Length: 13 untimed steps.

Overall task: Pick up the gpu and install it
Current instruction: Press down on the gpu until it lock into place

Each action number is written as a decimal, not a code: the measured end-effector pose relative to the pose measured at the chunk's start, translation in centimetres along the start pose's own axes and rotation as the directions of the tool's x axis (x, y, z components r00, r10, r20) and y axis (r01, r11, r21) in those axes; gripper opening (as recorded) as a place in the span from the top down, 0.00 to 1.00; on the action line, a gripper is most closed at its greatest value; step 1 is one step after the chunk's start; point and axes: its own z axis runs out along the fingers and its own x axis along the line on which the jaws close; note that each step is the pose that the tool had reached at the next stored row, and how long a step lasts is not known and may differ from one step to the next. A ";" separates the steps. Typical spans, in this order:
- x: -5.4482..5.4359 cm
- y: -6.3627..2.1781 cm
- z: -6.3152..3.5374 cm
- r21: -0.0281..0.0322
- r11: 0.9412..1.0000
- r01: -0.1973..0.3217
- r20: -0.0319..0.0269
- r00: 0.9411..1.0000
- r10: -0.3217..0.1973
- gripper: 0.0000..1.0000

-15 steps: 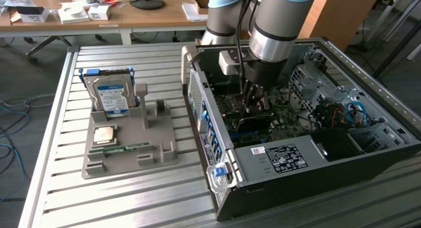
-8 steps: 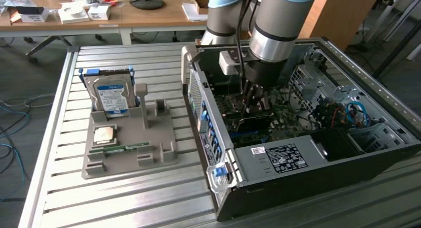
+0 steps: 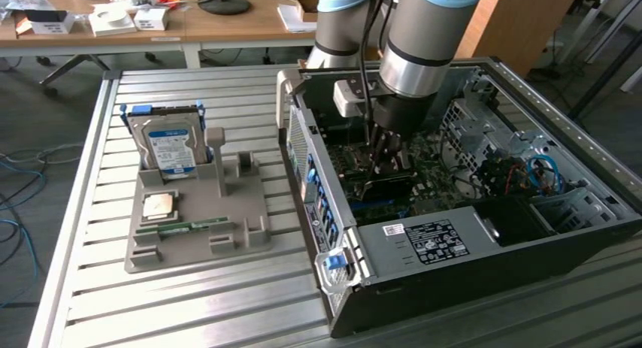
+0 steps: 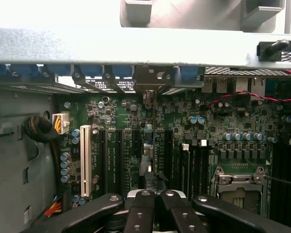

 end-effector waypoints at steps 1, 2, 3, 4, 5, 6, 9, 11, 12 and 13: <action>-0.1 0.01 0.02 0.000 1.000 0.000 0.000 1.000 0.000 0.89; -0.1 0.02 0.03 0.000 1.000 0.000 0.000 1.000 0.000 0.89; -0.2 0.02 0.04 0.000 1.000 0.000 0.000 1.000 0.000 0.89; -0.2 0.01 0.06 0.000 1.000 0.000 0.000 1.000 0.000 0.89; -0.3 0.01 0.08 0.000 1.000 0.000 0.000 1.000 0.000 0.89; -0.3 0.02 0.13 0.000 1.000 0.000 0.000 1.000 0.000 0.89; -0.4 0.02 0.26 0.000 1.000 0.000 0.000 1.000 0.000 0.89; -0.4 0.02 0.27 0.000 1.000 0.000 0.000 1.000 0.000 0.89; -0.4 0.02 0.28 0.000 1.000 0.000 0.000 1.000 0.000 0.89; -0.4 0.02 0.35 0.000 1.000 0.000 0.000 1.000 0.000 0.89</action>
